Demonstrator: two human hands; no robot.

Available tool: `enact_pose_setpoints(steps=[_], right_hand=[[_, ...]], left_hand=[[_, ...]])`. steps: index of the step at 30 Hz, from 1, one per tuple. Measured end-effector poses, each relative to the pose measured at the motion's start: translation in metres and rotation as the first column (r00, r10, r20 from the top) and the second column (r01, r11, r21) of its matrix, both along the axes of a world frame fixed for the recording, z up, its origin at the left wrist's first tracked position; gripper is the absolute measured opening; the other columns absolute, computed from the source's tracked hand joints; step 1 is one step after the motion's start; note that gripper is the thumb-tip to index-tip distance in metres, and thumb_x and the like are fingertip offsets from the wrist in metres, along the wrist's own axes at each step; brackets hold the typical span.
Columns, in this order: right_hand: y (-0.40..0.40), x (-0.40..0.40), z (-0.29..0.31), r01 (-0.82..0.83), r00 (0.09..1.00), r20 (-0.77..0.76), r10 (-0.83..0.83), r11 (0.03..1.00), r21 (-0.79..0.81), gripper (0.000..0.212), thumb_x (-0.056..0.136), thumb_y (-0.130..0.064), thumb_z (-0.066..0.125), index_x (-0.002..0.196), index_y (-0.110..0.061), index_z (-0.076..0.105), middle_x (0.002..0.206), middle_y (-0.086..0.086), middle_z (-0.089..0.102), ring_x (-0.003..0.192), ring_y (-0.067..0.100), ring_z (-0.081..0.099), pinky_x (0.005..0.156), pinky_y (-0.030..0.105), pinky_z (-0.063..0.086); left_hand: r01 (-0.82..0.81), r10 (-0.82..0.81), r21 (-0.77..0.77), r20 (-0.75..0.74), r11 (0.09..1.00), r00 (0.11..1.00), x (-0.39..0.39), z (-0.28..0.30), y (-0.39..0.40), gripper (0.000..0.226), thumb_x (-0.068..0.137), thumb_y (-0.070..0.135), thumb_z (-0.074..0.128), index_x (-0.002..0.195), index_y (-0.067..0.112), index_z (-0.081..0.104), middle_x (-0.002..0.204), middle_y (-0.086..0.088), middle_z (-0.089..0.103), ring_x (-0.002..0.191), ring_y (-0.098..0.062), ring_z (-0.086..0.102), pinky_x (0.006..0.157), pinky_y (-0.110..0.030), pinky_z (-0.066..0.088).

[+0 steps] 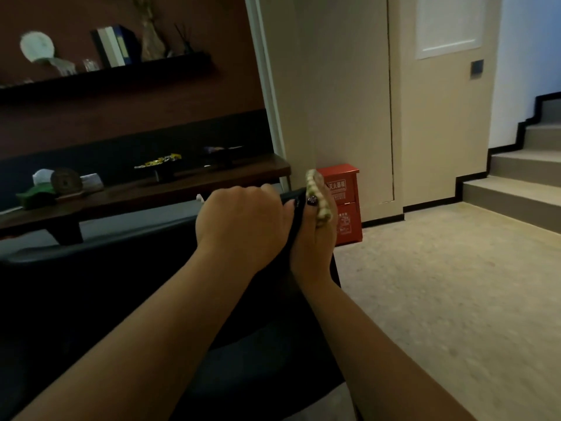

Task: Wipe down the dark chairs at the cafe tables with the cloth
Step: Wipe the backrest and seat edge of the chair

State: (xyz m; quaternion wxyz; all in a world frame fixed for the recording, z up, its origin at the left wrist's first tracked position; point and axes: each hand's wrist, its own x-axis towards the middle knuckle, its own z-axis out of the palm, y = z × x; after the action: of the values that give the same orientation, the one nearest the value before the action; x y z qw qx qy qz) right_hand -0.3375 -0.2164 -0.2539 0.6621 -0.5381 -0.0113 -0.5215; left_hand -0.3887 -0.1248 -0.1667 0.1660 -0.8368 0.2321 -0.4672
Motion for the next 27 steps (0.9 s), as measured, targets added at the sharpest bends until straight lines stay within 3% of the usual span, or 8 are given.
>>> enact_pose_setpoints(steps=[4,7,12,15,18,21,24,27], right_hand=[[-0.016,0.021,-0.001,-0.032,0.999,0.023,0.032,0.999,-0.02,0.039,0.094,-0.031,0.039,0.113,0.0,0.055,0.101,0.014,0.063,0.09,0.017,0.062,0.077,0.032,0.052],[-0.024,0.031,-0.024,0.001,0.997,-0.074,0.001,0.999,0.036,0.02,0.101,-0.021,0.038,0.09,-0.021,0.055,0.083,0.0,0.059,0.075,0.005,0.059,0.062,0.012,0.047],[-0.033,0.036,-0.05,-0.065,0.934,-0.313,0.173,0.943,0.327,0.023,0.101,-0.019,0.038,0.086,-0.02,0.055,0.086,0.009,0.057,0.086,0.026,0.056,0.078,0.036,0.048],[-0.031,0.029,-0.026,-0.093,0.981,-0.147,0.125,0.973,0.212,0.02,0.099,-0.022,0.04,0.087,-0.022,0.056,0.086,0.005,0.06,0.076,0.014,0.059,0.065,0.024,0.049],[-0.025,0.03,-0.011,-0.086,0.996,0.011,0.085,0.989,0.117,0.019,0.095,-0.021,0.041,0.096,-0.03,0.058,0.093,-0.005,0.065,0.081,0.004,0.063,0.068,0.017,0.052],[-0.022,0.034,-0.039,-0.006,0.985,-0.167,0.044,0.975,0.222,0.02,0.099,-0.02,0.039,0.089,-0.026,0.056,0.084,-0.003,0.061,0.079,0.013,0.061,0.063,0.019,0.048],[-0.024,0.037,-0.066,0.023,0.901,-0.403,0.157,0.913,0.407,0.027,0.101,-0.023,0.039,0.08,-0.017,0.056,0.078,0.006,0.056,0.074,0.019,0.053,0.064,0.027,0.045],[-0.028,0.033,-0.059,0.002,0.884,-0.42,0.208,0.895,0.446,0.029,0.101,-0.026,0.04,0.081,-0.014,0.058,0.08,0.013,0.058,0.081,0.027,0.056,0.077,0.04,0.049]], left_hand=[[0.003,-0.003,-0.007,0.036,1.0,0.999,0.001,-0.001,0.001,0.048,0.096,0.055,0.026,0.059,0.023,0.027,0.043,0.008,0.026,0.034,-0.007,0.02,0.041,-0.021,0.009],[-0.006,0.007,-0.014,0.047,1.0,0.999,0.001,-0.003,0.0,0.047,0.097,0.054,0.026,0.062,0.023,0.033,0.045,0.007,0.025,0.035,-0.008,0.017,0.042,-0.021,0.007],[-0.001,0.002,-0.017,0.044,1.0,0.999,0.003,-0.006,-0.003,0.048,0.1,0.051,0.023,0.066,0.02,0.037,0.048,0.004,0.03,0.037,-0.01,0.022,0.043,-0.021,0.01],[0.013,-0.012,-0.029,0.041,0.999,0.999,0.004,-0.006,-0.002,0.048,0.1,0.052,0.021,0.066,0.021,0.036,0.049,0.005,0.03,0.038,-0.01,0.023,0.043,-0.021,0.011],[0.017,-0.016,-0.028,0.031,0.999,0.999,0.004,-0.005,-0.001,0.048,0.1,0.052,0.021,0.066,0.021,0.035,0.05,0.004,0.03,0.039,-0.01,0.023,0.043,-0.021,0.013],[0.013,-0.012,-0.025,0.033,1.0,0.999,0.003,-0.005,-0.002,0.048,0.1,0.051,0.021,0.065,0.02,0.035,0.049,0.004,0.033,0.038,-0.01,0.026,0.042,-0.021,0.013],[0.012,-0.011,-0.013,0.027,1.0,1.0,0.001,-0.006,-0.003,0.048,0.101,0.05,0.021,0.068,0.02,0.04,0.051,0.003,0.036,0.039,-0.011,0.028,0.042,-0.021,0.014],[-0.016,0.017,-0.012,0.039,1.0,0.999,0.0,-0.006,-0.004,0.048,0.101,0.05,0.022,0.068,0.02,0.039,0.05,0.002,0.034,0.039,-0.011,0.025,0.042,-0.022,0.011]])
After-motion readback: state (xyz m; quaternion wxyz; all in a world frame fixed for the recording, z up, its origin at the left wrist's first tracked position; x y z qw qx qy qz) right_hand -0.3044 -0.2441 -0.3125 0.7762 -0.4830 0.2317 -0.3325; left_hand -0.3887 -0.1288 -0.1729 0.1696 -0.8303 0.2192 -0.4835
